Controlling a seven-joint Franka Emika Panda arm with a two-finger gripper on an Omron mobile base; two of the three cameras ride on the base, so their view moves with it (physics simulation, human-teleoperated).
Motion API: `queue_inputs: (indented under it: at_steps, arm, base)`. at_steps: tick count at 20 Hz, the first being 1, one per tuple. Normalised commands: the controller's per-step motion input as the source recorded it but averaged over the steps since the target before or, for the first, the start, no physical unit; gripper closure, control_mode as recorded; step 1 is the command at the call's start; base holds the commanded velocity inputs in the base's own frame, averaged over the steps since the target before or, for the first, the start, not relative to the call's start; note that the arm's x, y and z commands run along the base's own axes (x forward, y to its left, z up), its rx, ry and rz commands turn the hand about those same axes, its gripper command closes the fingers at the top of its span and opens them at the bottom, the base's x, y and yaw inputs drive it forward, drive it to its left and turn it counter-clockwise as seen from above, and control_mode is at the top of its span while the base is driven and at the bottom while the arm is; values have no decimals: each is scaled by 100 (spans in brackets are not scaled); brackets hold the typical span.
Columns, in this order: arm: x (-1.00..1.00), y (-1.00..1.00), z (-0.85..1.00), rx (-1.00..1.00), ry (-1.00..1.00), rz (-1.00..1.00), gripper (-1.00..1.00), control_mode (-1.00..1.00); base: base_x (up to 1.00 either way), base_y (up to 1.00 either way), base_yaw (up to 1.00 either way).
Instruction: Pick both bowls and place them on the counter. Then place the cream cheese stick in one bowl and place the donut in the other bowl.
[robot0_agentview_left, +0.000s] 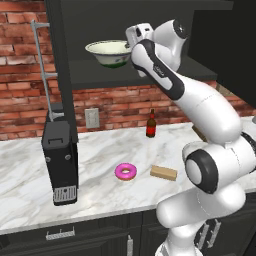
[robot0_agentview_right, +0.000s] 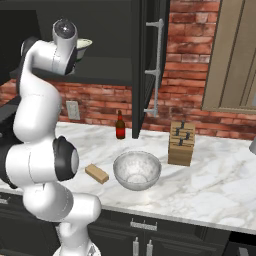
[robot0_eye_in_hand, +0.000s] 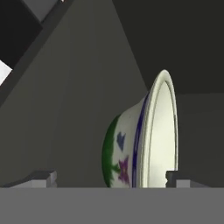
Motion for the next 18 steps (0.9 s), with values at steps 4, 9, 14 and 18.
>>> queue_inputs:
  at_steps: [4, 9, 14, 18]
  arm:
    - [22, 9, -1, 0, 0, 0, -100, -100]
    - [20, 16, 0, 0, 4, 0, -100, -100]
    - [20, 16, 0, 0, 7, 0, -100, -100]
    - [16, 11, -1, 0, 8, 0, -100, -100]
  base:
    - [0, 0, 0]
    - [0, 0, 0]
    - [0, 0, 0]
    - [0, 0, 0]
